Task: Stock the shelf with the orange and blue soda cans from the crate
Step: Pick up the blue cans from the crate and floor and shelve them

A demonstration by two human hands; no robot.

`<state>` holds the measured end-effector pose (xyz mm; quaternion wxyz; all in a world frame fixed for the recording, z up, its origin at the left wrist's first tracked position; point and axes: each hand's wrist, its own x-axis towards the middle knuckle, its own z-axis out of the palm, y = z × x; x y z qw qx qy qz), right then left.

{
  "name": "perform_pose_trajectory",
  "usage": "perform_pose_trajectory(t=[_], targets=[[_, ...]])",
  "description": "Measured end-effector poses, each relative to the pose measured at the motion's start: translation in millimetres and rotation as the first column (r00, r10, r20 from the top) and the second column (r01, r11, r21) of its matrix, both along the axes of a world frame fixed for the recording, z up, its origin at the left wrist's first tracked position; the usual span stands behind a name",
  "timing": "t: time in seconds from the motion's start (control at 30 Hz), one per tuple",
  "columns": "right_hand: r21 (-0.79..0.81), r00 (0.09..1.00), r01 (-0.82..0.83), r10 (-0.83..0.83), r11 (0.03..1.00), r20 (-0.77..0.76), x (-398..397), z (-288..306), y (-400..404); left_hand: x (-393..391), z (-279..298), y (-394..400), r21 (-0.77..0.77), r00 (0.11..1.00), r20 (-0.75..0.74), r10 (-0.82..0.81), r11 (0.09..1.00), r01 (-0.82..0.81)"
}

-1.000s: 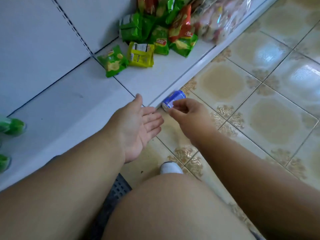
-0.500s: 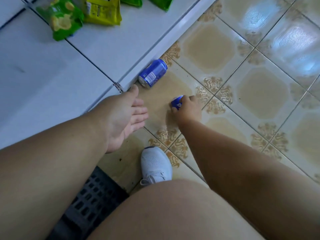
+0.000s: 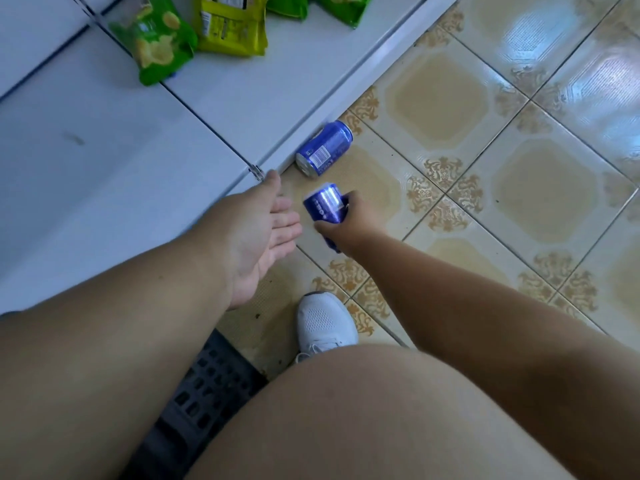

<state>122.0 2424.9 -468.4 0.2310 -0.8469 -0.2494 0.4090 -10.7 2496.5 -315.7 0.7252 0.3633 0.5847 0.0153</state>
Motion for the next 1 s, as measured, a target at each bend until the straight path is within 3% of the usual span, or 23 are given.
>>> perform_pose_trajectory(t=[0.1,0.23,0.43,0.6,0.73,0.9,1.0], targets=[[0.21,0.989,0.013,0.018,0.978,-0.144,-19,46,22,-7,23,-6,0.072,0.997,0.015,0.079,0.994,-0.08],[0.401,0.989,-0.091,0.129,0.912,-0.07,-49,124,42,-39,67,-7,0.255,0.978,0.046,0.202,0.944,-0.207],[0.524,0.947,-0.297,0.318,0.798,0.052,-97,240,42,-120,145,-20,0.337,0.893,0.179,0.414,0.827,-0.451],[0.518,0.795,-0.594,0.549,0.615,0.26,-164,341,38,-198,196,-59,0.208,0.738,0.373,0.563,0.724,-0.657],[0.474,0.64,-0.757,0.659,0.451,0.395,-230,405,20,-260,230,-92,0.177,0.628,0.508,0.589,0.643,-0.745],[0.412,0.426,-0.883,0.748,0.224,0.508,-316,464,-14,-345,270,-131,0.271,0.617,0.602,0.507,0.597,-0.755],[0.417,0.38,-0.895,0.764,0.16,0.522,-363,483,-33,-389,282,-152,0.303,0.584,0.603,0.544,0.521,-0.798]])
